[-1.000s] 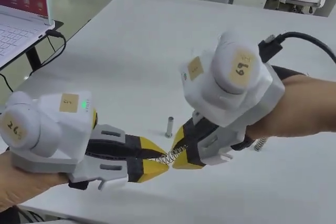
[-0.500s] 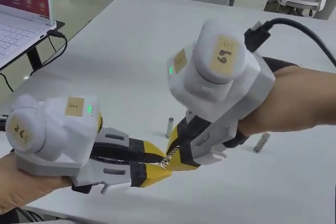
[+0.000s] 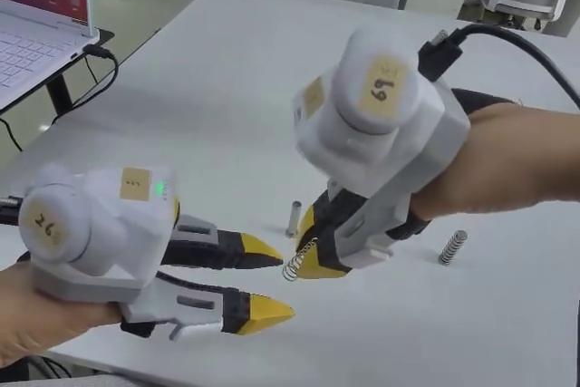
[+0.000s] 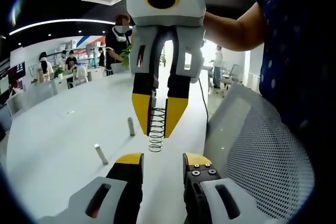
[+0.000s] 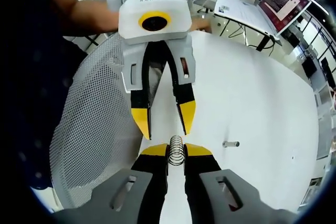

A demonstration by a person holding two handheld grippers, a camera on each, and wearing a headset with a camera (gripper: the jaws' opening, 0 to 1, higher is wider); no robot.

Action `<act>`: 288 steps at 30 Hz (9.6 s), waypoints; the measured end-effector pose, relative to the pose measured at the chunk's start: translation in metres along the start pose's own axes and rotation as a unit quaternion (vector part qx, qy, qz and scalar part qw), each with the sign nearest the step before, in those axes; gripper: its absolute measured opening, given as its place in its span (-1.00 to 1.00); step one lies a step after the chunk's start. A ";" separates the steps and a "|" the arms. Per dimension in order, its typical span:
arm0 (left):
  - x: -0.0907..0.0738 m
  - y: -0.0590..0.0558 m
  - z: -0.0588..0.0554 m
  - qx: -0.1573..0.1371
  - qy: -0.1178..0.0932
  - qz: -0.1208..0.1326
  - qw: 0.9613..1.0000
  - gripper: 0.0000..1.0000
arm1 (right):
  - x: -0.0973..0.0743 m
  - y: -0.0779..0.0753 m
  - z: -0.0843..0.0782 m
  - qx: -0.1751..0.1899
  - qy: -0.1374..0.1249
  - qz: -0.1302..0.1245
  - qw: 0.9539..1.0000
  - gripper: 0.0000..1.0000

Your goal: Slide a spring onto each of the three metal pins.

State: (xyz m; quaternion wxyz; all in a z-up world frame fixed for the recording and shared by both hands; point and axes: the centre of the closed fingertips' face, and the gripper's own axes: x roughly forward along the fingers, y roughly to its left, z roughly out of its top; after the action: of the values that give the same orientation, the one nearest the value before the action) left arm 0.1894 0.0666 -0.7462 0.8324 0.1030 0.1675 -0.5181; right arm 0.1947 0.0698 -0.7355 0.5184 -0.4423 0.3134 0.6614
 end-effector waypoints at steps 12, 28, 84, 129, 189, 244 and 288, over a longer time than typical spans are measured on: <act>-0.006 0.017 -0.010 -0.017 0.002 0.046 0.999 -0.02 | -0.011 -0.029 -0.007 0.020 0.002 -0.032 0.999 -0.84; -0.013 0.034 -0.020 -0.020 0.008 0.089 0.996 0.34 | -0.010 -0.070 -0.016 0.018 0.029 -0.065 0.997 -0.84; -0.012 0.031 -0.023 -0.036 0.004 0.099 0.994 0.46 | 0.056 -0.118 -0.041 0.014 0.132 -0.020 0.991 -0.83; -0.010 0.027 -0.023 -0.040 0.011 0.095 0.995 0.44 | 0.102 -0.111 -0.067 0.020 0.153 0.003 0.988 -0.57; -0.004 0.025 -0.022 -0.036 0.025 0.073 0.996 0.45 | 0.054 -0.034 -0.084 0.230 -0.058 -0.083 0.968 -0.34; 0.003 0.022 -0.027 -0.058 0.035 0.066 0.996 0.46 | -0.051 0.018 -0.212 0.403 -0.204 -0.254 0.855 -0.23; 0.002 0.036 -0.032 -0.095 0.025 0.092 0.991 0.70 | -0.055 0.014 -0.219 0.364 -0.285 -0.288 0.839 0.99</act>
State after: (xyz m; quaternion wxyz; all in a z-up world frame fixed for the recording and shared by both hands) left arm 0.2172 0.0921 -0.7769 0.8783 0.0511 0.2261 -0.4182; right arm 0.2420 -0.1473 -0.7764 0.8752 -0.0844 0.2286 0.4178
